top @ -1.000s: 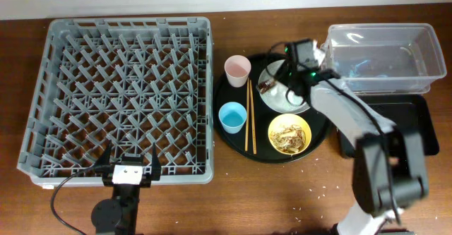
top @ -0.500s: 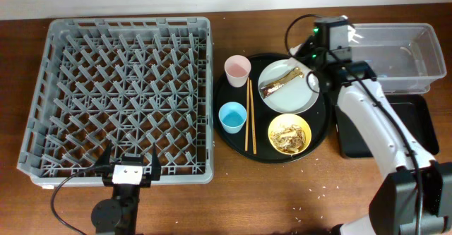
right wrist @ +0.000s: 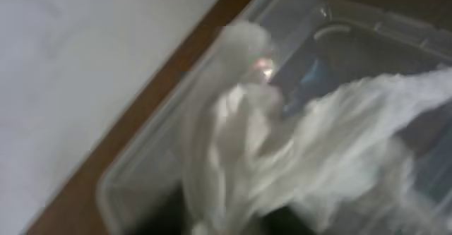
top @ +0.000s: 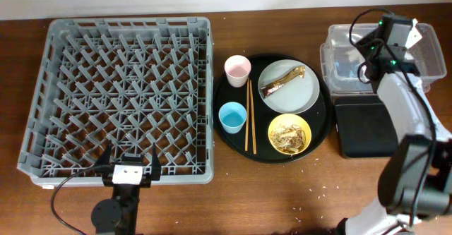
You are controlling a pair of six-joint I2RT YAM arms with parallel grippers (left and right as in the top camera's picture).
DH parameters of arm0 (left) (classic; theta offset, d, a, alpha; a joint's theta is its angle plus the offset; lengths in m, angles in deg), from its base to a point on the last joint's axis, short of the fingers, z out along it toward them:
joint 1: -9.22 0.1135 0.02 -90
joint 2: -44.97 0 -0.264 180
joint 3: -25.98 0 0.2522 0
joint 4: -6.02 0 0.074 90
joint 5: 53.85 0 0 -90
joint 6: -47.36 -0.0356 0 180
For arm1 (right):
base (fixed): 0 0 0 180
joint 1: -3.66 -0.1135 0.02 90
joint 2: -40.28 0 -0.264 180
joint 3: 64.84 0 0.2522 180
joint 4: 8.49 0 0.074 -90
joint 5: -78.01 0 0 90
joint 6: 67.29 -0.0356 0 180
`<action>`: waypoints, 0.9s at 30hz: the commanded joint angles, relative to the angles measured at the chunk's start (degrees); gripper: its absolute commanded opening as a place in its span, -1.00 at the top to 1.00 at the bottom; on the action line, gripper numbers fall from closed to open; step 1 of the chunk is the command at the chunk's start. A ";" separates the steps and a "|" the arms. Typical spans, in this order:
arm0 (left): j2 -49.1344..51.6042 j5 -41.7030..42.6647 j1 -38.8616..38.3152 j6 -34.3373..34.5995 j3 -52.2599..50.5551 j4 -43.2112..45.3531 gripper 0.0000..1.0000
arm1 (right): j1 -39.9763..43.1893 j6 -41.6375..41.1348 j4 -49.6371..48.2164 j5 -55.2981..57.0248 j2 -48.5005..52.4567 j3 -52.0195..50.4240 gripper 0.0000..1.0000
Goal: Sort waste into correct bins and load items into the dishwasher rack
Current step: 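Carry the tissue with the right gripper into the clear bin and release, then grasp the Nescafe wrapper on the white plate with the right gripper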
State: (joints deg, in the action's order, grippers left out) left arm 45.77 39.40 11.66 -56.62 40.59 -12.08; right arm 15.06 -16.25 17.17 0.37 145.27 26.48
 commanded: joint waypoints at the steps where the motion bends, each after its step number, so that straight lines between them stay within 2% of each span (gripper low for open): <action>1: -0.33 0.44 0.35 -0.24 -0.33 -0.04 -0.99 | -0.15 5.05 -1.33 -0.85 -0.22 0.72 -0.97; 4: -0.35 0.44 0.35 -0.24 -0.33 -0.04 -0.99 | -0.22 8.35 -0.26 -6.34 -2.21 1.81 -0.97; 8: -0.35 0.44 0.35 -0.24 -0.33 -0.04 -0.99 | -3.15 8.74 6.01 -15.61 -6.93 3.15 -0.97; 15: -0.33 0.44 0.35 -0.24 -0.33 -0.04 -0.99 | -14.67 8.26 14.40 -16.00 -5.25 3.13 -0.97; 18: -0.33 0.44 0.35 -0.24 -0.33 -0.04 -0.99 | -20.13 -0.68 15.82 -9.99 -1.22 3.10 -0.97; 23: -0.35 0.44 0.35 -0.24 -0.33 -0.04 -0.99 | -21.94 -9.40 16.94 -10.05 5.16 3.08 -0.97; 26: -0.35 0.44 0.35 -0.24 -0.33 -0.04 -0.99 | -21.94 -10.23 17.51 -10.40 8.15 3.08 -0.97; 27: -0.35 0.44 0.35 -0.24 -0.33 -0.04 -0.99 | -21.94 -10.23 17.46 -10.43 9.01 3.08 -0.90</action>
State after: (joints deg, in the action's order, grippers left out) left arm 45.77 39.40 11.66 -56.60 40.59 -12.10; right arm -6.84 -23.03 34.59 -11.39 152.12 29.01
